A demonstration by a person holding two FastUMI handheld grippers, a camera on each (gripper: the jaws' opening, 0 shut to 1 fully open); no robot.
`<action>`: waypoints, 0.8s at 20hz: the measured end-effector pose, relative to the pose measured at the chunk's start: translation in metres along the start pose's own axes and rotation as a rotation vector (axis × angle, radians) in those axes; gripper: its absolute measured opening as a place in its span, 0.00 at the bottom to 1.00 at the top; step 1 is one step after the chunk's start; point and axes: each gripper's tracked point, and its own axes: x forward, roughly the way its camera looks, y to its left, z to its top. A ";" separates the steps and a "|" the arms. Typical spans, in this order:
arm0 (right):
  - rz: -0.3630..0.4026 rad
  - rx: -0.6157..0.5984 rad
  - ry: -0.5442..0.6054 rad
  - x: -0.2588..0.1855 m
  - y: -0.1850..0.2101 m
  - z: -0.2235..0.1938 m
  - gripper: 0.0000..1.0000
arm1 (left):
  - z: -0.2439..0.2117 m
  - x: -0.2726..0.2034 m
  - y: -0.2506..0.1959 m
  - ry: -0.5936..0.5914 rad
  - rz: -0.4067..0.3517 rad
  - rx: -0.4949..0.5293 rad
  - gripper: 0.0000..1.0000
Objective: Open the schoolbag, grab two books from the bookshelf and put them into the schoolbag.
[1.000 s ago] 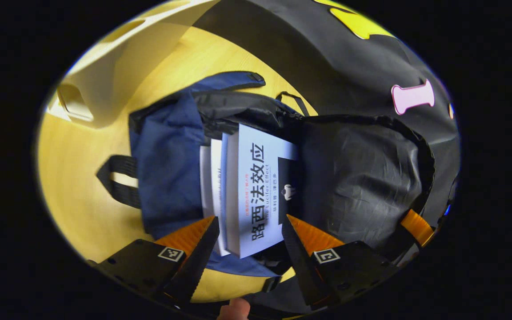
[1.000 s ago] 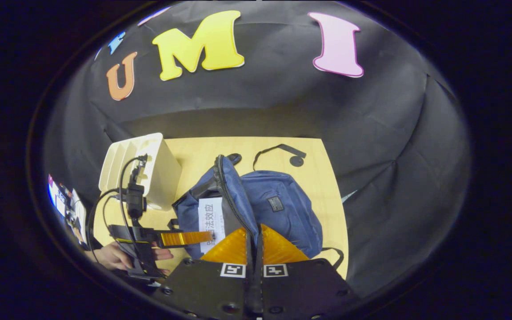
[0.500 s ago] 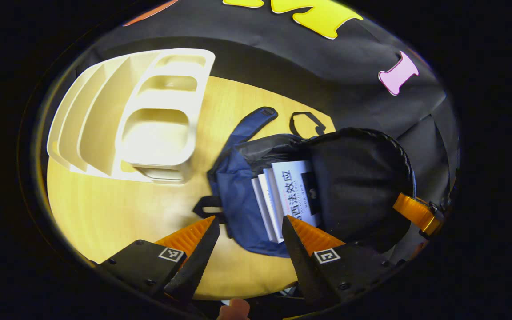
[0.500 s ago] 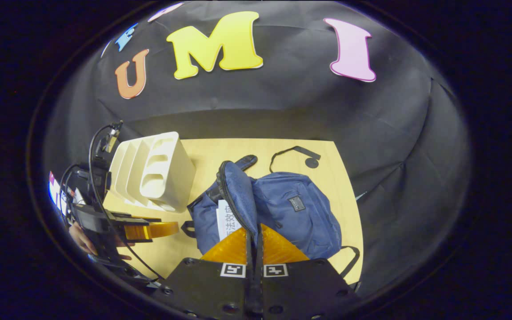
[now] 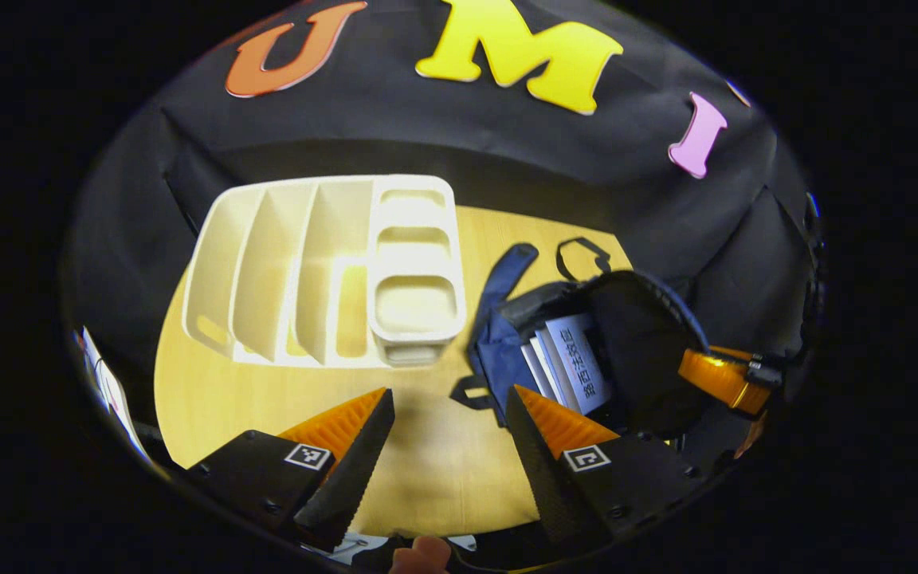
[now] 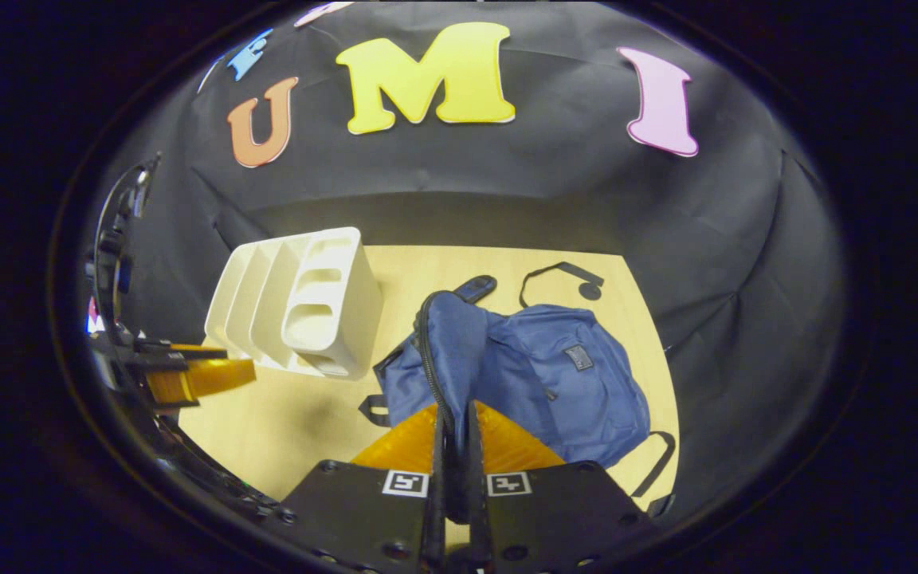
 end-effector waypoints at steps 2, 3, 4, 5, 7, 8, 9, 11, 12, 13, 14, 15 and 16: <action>-0.003 0.012 -0.007 -0.004 0.009 -0.003 0.17 | 0.031 -0.018 0.019 -0.133 0.042 0.023 0.90; 0.001 0.023 -0.015 -0.006 0.014 -0.003 0.20 | 0.047 -0.029 0.028 -0.203 0.062 0.039 0.90; 0.001 0.031 -0.027 -0.009 0.019 0.000 0.27 | 0.064 -0.041 0.036 -0.272 0.078 0.052 0.90; 0.000 0.037 -0.048 -0.014 0.024 0.003 0.30 | 0.078 -0.055 0.043 -0.337 0.091 0.057 0.90; -0.001 0.043 -0.106 -0.028 0.034 0.016 0.57 | 0.111 -0.079 0.049 -0.445 0.101 0.056 0.93; -0.004 0.045 -0.147 -0.036 0.038 0.027 0.72 | 0.123 -0.085 0.053 -0.490 0.109 0.054 0.95; -0.004 0.050 -0.193 -0.045 0.043 0.039 0.82 | 0.133 -0.095 0.057 -0.530 0.115 0.055 0.99; -0.003 0.061 -0.311 -0.067 0.054 0.071 0.92 | 0.154 -0.114 0.060 -0.614 0.125 0.060 0.99; -0.011 0.062 -0.380 -0.078 0.059 0.090 0.98 | 0.170 -0.134 0.063 -0.663 0.130 0.065 0.99; -0.021 0.056 -0.455 -0.092 0.063 0.110 0.98 | 0.182 -0.149 0.061 -0.714 0.130 0.076 0.99; -0.032 0.047 -0.532 -0.107 0.068 0.130 0.97 | 0.196 -0.164 0.058 -0.760 0.141 0.091 0.98; -0.037 0.036 -0.609 -0.123 0.074 0.147 0.96 | 0.205 -0.176 0.055 -0.802 0.159 0.110 0.98; -0.050 0.030 -0.681 -0.139 0.081 0.164 0.96 | 0.208 -0.190 0.051 -0.838 0.176 0.127 0.98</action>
